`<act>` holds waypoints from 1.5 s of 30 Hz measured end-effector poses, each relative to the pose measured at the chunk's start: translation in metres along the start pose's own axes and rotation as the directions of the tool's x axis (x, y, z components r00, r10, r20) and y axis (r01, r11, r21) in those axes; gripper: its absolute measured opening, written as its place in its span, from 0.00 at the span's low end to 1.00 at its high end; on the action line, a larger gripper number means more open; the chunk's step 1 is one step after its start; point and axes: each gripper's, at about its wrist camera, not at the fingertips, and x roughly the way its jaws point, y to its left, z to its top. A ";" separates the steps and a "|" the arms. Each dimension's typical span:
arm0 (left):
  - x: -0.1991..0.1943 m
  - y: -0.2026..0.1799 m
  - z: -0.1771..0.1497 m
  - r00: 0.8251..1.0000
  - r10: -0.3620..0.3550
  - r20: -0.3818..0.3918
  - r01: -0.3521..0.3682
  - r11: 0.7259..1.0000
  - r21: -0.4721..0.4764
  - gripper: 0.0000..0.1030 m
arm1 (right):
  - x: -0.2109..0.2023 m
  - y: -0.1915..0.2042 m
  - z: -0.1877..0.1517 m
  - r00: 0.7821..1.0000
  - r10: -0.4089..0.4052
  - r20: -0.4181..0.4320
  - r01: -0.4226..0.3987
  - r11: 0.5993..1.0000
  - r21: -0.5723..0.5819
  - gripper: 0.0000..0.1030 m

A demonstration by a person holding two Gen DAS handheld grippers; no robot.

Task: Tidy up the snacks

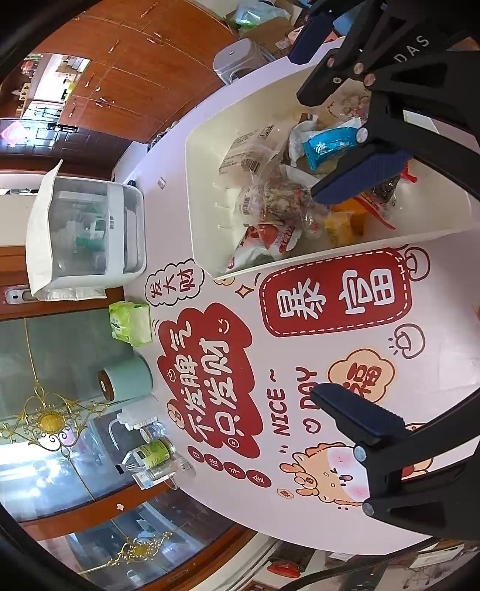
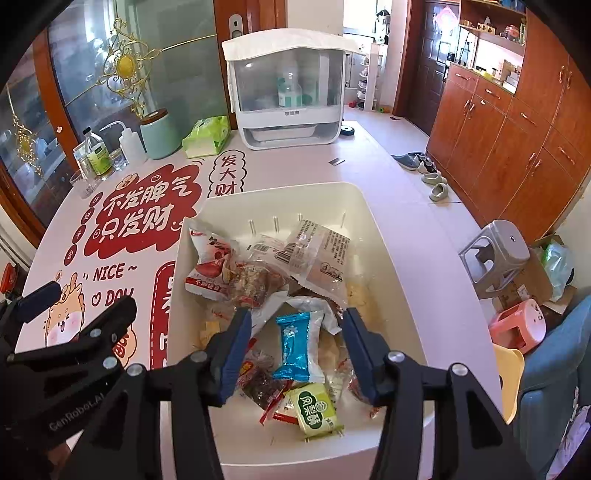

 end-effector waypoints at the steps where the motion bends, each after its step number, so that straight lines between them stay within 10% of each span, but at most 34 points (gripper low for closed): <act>1: -0.001 0.000 -0.001 1.000 0.000 0.000 0.000 1.000 0.001 0.94 | -0.001 0.000 -0.001 1.000 0.001 -0.001 -0.001 1.000 0.002 0.52; 45: -0.096 0.127 -0.089 0.994 0.105 -0.009 -0.106 0.989 -0.107 0.94 | -0.085 0.099 -0.062 0.992 0.119 0.048 -0.117 0.992 -0.044 0.57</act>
